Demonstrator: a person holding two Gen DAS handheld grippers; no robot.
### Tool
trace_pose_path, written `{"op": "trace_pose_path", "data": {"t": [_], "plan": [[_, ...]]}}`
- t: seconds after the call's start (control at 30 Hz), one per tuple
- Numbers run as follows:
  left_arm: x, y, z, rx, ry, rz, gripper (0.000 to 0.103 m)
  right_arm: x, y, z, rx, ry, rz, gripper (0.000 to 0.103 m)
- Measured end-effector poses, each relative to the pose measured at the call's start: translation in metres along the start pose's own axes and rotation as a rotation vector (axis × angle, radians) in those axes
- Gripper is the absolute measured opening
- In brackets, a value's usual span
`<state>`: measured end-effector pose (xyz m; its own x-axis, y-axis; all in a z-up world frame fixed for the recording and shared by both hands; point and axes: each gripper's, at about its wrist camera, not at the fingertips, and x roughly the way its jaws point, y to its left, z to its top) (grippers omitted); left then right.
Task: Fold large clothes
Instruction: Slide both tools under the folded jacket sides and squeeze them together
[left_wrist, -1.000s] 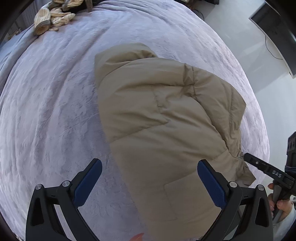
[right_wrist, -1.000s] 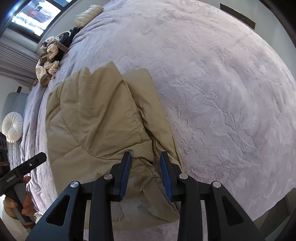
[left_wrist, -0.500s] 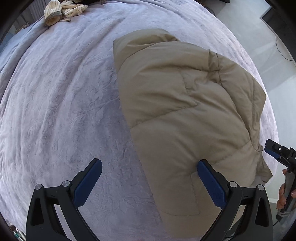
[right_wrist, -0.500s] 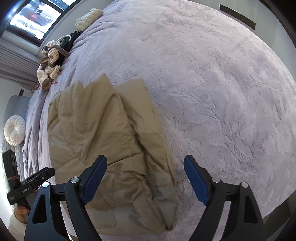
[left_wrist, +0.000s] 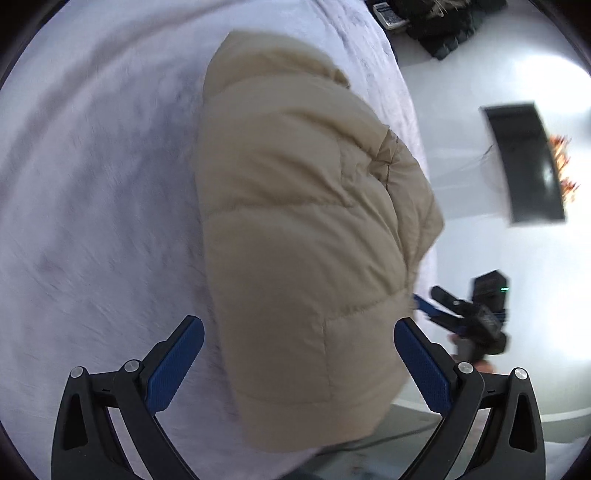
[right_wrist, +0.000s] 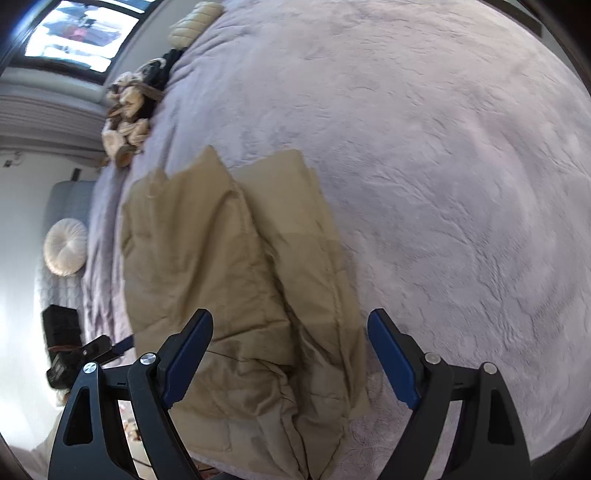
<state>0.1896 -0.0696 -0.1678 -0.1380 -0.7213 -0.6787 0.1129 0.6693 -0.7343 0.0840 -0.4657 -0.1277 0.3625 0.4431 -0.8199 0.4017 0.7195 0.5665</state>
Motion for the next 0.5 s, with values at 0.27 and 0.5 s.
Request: {"op": "trace_pose_path", "data": {"t": [0.27,0.5], "plan": [[0.035,0.031,-0.006,-0.089,0.040,-0.149,0.103,0.035,0.002,0.014,-0.108,0.136,0.036,0.088],[0.060,0.033,0.004,-0.057,0.047,-0.160,0.103,0.067,-0.007,0.031,-0.136,0.210,0.066,0.088]]}}
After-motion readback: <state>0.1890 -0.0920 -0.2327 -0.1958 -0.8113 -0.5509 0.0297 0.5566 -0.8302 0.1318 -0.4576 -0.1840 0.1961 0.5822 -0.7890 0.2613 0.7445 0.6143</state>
